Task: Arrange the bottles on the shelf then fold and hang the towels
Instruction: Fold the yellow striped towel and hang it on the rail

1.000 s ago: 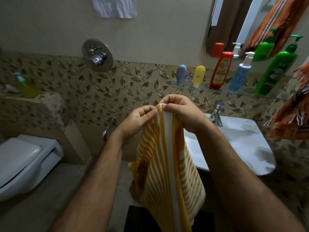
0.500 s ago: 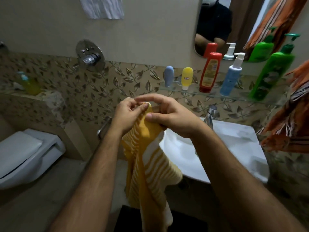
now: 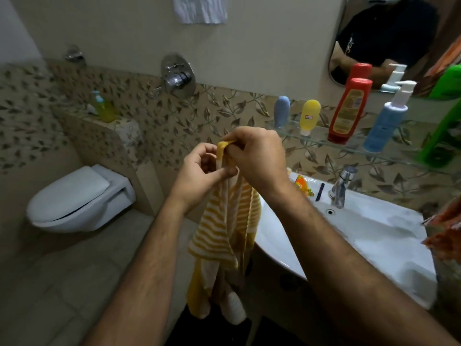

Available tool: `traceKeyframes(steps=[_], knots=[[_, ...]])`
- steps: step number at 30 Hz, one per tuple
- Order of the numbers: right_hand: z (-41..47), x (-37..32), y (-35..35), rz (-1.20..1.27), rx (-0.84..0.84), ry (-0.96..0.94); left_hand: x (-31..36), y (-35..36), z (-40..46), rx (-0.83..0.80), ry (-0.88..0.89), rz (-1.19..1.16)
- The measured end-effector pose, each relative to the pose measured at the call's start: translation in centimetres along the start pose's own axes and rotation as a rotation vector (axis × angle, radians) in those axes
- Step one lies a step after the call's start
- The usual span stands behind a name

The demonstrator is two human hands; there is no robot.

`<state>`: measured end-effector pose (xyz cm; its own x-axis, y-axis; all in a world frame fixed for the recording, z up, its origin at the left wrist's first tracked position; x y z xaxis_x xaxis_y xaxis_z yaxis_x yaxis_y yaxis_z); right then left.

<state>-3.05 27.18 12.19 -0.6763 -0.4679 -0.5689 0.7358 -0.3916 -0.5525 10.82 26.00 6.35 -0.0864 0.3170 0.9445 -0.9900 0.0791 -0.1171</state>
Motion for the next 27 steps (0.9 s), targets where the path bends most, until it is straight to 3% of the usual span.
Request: traceKeyframes(steps=[4, 8, 10, 12, 15, 19, 21, 25, 27], knots=[[-0.2, 0.0, -0.3, -0.225, 0.076, -0.017, -0.3, -1.1, -0.5, 0.174, 0.044, 0.254], [0.3, 1.1, -1.7, -0.007, 0.154, 0.099, -1.2, -4.2, -0.5, 0.3, 0.048, 0.49], [1.0, 2.1, -2.2, 0.253, 0.073, 0.261, -2.0, -5.9, -0.3, 0.315, -0.007, 0.44], [1.4, 3.2, -2.4, 0.34, -0.004, 0.381, -2.5, -7.5, 0.0, 0.348, -0.031, 0.337], [1.6, 4.0, -2.4, 0.198, -0.069, 0.415, -3.2, -9.6, 0.7, 0.385, -0.06, 0.262], [1.9, 3.9, -2.7, 0.049, 0.003, 0.412, -5.2, -12.1, 1.3, 0.365, -0.179, 0.442], [2.0, 3.7, -3.2, 0.044, 0.045, 0.413, -6.5, -13.3, 1.2, 0.342, -0.245, 0.319], [2.3, 3.8, -3.5, 0.042, 0.057, 0.457, -7.0, -13.7, 0.9, 0.291, -0.316, -0.325], [2.2, 3.9, -2.7, 0.057, 0.027, 0.485, -6.6, -13.0, 1.3, 0.233, -0.331, -0.494]])
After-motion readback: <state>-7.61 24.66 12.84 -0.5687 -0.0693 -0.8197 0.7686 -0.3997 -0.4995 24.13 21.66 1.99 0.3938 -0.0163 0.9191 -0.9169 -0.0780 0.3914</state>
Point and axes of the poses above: each hand's wrist, its own z-axis towards the middle knuckle, its own y-axis out of the palm, x = y × z, the point moved 4 cm from there along z, towards the middle knuckle, and after that the axes turned 1 degree about -y, right-handed, at the moved point
